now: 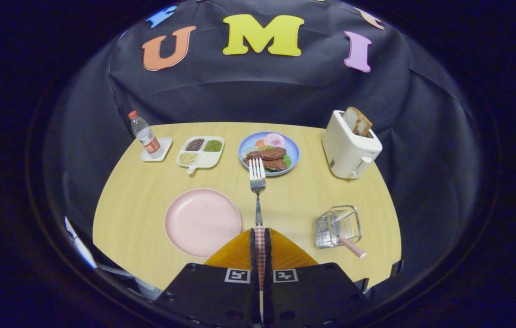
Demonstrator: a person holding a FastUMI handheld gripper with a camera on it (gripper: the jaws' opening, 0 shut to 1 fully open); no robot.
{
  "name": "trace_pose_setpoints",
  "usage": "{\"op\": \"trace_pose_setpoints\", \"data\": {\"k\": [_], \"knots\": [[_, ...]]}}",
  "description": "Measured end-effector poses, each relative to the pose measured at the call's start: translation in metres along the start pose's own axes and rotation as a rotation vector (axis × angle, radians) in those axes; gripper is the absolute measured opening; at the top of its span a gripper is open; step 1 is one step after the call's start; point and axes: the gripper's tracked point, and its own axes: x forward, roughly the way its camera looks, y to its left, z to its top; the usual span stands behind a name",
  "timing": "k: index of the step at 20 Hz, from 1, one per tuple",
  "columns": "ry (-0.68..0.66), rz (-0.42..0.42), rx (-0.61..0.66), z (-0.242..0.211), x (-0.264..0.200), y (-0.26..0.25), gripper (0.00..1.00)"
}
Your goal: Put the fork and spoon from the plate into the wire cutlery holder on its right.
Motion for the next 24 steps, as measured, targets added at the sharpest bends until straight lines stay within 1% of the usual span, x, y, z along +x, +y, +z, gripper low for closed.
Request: {"op": "trace_pose_setpoints", "data": {"k": [1, 4, 6, 9, 12, 15, 19, 24], "knots": [[0.009, 0.009, -0.013, 0.01, -0.003, -0.007, 0.03], [0.015, 0.032, -0.037, 0.018, -0.016, -0.041, 0.04], [0.031, 0.022, -0.019, 0.025, -0.022, -0.069, 0.03], [0.095, 0.045, 0.014, 0.027, -0.028, -0.098, 0.03], [0.167, 0.028, 0.07, 0.025, -0.022, -0.126, 0.04], [0.255, 0.034, 0.12, 0.015, -0.016, -0.141, 0.04], [0.405, 0.036, 0.144, -0.001, -0.008, -0.155, 0.04], [0.593, 0.027, 0.195, -0.019, 0.004, -0.161, 0.04]]}}
